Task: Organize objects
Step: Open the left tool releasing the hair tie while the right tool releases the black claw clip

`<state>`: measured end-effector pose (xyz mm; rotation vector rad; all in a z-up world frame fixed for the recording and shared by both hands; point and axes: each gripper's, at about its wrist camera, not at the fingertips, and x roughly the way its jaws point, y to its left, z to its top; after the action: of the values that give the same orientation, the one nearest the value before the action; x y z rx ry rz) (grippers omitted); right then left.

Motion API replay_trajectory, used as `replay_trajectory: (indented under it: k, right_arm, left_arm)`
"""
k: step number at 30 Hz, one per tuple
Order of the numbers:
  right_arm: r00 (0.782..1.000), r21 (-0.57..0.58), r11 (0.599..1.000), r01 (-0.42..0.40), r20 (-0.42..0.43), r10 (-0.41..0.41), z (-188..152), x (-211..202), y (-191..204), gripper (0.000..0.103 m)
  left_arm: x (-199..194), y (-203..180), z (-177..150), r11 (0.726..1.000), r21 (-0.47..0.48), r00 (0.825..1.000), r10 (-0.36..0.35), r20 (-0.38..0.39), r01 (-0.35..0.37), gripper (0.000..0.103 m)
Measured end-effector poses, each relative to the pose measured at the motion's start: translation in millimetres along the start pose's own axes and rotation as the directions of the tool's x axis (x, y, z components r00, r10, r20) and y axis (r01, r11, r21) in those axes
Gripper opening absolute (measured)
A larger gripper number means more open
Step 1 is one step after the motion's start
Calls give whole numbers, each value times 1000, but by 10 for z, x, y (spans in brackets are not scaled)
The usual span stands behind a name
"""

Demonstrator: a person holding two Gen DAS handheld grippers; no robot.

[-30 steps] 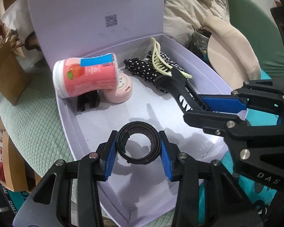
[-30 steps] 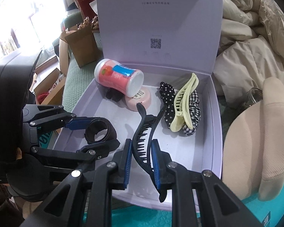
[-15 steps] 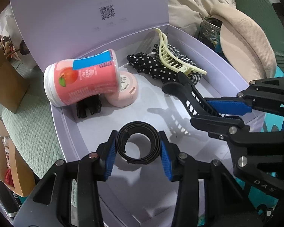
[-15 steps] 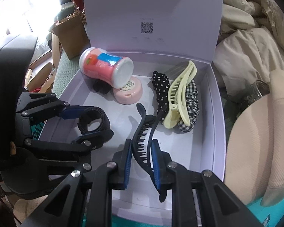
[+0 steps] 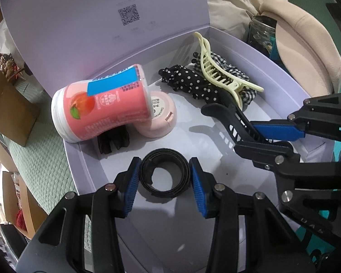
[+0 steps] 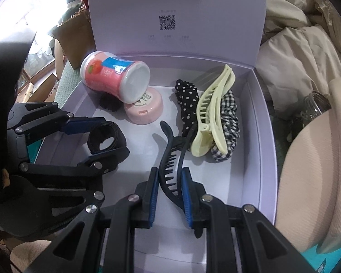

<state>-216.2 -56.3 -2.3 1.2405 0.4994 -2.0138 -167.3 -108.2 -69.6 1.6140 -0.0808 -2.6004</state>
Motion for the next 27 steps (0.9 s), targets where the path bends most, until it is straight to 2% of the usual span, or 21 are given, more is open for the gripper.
replay_trajectory:
  k: [14, 18, 21, 27]
  right_arm:
    - [1000, 38, 999, 8, 8, -8, 20, 46, -34, 20]
    - [1000, 44, 999, 17, 4, -17, 3, 41, -42, 20]
    - [1000, 49, 999, 25, -3, -25, -15, 29, -50, 21]
    - [999, 59, 998, 38, -5, -38, -61, -49, -55, 25]
  left_arm:
    - [21, -43, 43, 1000, -2, 999, 22, -34, -22, 44]
    - [21, -48, 62, 999, -7, 998, 37, -43, -37, 49]
    - [21, -60, 80, 997, -2, 996, 75, -51, -75, 59]
    - [-3, -78, 93, 999, -10, 996, 53, -72, -54, 62]
